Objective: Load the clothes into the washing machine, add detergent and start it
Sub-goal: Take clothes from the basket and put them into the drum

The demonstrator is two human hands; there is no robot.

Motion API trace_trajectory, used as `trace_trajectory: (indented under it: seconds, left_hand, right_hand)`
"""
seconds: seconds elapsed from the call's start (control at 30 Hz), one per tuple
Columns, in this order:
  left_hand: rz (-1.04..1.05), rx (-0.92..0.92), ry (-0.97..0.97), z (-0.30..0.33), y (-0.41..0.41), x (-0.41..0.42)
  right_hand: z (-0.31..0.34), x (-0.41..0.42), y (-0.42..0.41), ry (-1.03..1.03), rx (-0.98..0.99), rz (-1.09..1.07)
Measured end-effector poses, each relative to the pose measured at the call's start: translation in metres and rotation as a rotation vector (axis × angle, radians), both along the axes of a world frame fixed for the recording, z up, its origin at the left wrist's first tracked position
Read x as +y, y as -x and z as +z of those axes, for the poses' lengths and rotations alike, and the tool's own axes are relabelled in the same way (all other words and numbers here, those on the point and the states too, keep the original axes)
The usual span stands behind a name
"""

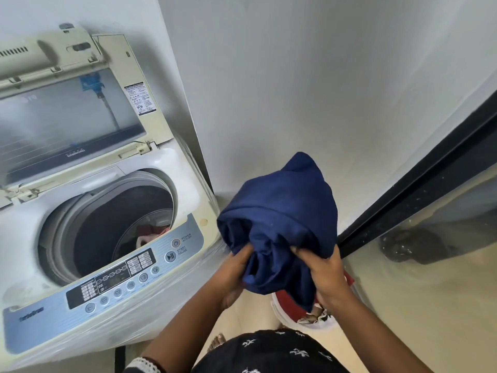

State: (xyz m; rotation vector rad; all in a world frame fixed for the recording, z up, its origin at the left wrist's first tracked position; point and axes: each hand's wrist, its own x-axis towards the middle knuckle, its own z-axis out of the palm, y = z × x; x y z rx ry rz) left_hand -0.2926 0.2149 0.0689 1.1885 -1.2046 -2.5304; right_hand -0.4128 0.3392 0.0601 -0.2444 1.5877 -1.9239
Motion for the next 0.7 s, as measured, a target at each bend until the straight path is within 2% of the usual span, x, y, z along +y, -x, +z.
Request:
trace_trajectory:
  seconds: [0.07,0.13,0.23,0.3,0.37,0.4,0.47,0.57,0.63,0.7]
  left_hand:
    - [-0.158,-0.040,0.362,-0.004,-0.006,-0.010]
    - [-0.241,-0.076,0.652,-0.004,-0.009,-0.020]
    - [-0.405,0.019,0.916,0.001,-0.003,-0.018]
    - [-0.494,-0.026,1.194,-0.001,0.006,-0.010]
    - [-0.469,-0.120,1.441,-0.004,0.014,-0.003]
    - [-0.420,-0.147,1.502,-0.007,0.015,-0.003]
    - [-0.287,-0.140,1.467,-0.011,0.015,-0.002]
    - [-0.087,-0.140,1.216,-0.009,0.012,0.000]
    - [0.033,-0.153,1.031,-0.005,0.013,0.002]
    - [0.116,-0.109,0.877,0.000,0.016,0.004]
  right_hand:
    - [0.000,0.009,0.013,-0.122,0.151,-0.021]
    - [0.007,0.014,0.029,-0.319,0.433,0.049]
    - [0.019,0.017,0.031,-0.691,0.960,0.198]
    - [0.027,0.012,0.026,-0.770,1.147,0.323]
    - [0.033,0.007,0.019,-0.740,1.208,0.420]
    - [0.034,0.006,0.017,-0.709,1.226,0.425]
    - [0.040,0.008,0.020,-0.625,1.188,0.438]
    - [0.042,0.017,0.038,-0.400,0.929,0.507]
    - [0.034,0.025,0.050,-0.338,0.786,0.485]
    - [0.023,0.034,0.056,-0.277,0.476,0.448]
